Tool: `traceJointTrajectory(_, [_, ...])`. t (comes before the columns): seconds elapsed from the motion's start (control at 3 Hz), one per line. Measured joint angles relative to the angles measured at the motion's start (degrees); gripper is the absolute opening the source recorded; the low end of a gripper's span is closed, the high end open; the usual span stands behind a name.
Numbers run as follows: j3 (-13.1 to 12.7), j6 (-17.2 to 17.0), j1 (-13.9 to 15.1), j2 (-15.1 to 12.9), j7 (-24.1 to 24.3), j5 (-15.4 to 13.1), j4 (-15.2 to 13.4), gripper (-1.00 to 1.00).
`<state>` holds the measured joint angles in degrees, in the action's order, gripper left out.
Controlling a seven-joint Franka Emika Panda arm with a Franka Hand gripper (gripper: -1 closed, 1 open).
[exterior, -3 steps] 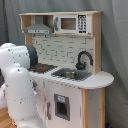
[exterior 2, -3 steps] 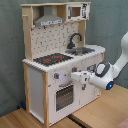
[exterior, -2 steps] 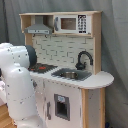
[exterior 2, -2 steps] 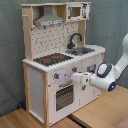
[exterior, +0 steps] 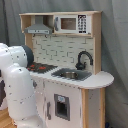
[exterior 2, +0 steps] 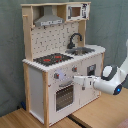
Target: Play with the kitchen
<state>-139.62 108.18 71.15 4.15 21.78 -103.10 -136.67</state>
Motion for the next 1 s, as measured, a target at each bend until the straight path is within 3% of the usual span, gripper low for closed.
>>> traceJointTrajectory(0.67, [-7.9, -4.9, -0.4, 0.2, -0.7, 7.1, 0.9, 1.00])
traceJointTrajectory(1.0, [-10.3, -6.9, -1.9, 0.9, -3.5, 7.5, 4.3, 1.00])
